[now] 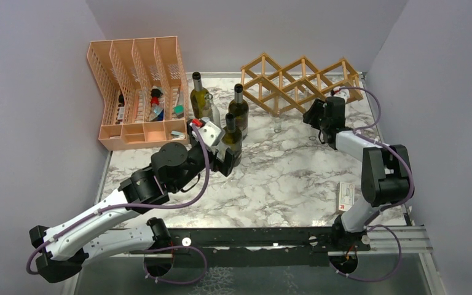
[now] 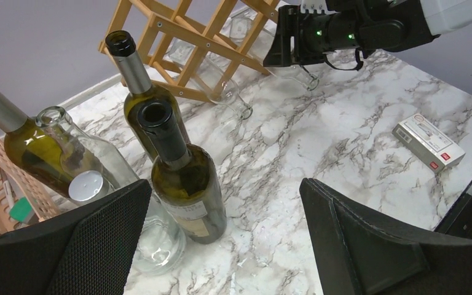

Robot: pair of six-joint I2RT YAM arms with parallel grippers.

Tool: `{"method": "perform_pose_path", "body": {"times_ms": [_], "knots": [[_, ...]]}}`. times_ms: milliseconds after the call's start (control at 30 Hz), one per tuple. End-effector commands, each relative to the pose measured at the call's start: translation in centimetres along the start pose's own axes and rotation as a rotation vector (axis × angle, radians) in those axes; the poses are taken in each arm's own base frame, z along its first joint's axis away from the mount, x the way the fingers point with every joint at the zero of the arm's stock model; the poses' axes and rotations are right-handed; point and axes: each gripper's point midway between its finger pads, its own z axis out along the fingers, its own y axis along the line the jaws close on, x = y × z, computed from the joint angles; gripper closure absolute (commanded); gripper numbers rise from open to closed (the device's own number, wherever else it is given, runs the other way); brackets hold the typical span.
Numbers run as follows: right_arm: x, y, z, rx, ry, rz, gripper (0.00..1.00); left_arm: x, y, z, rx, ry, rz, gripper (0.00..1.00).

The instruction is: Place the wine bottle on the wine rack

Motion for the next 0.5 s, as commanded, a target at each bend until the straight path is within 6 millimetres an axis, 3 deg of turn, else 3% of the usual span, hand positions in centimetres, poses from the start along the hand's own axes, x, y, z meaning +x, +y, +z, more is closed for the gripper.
{"method": "perform_pose_path", "body": {"times_ms": [0,267,467], "knots": [[-5.1,2.6,1.0,-0.13,-0.169,-0.01,0.99,-2.1,-0.3,-0.9,0.033,-0.057,-0.004,0.01],[-5.4,2.3,2.9,-0.143,-0.18,-0.064,0.94,-1.5,-0.2,-0.8,0.029,-0.047,0.008,0.01],[-5.7,1.7,4.3,-0.102,-0.171,-0.085,0.73,-1.0,-0.2,-0.6,0.024,-0.034,0.018,0.01]]}}
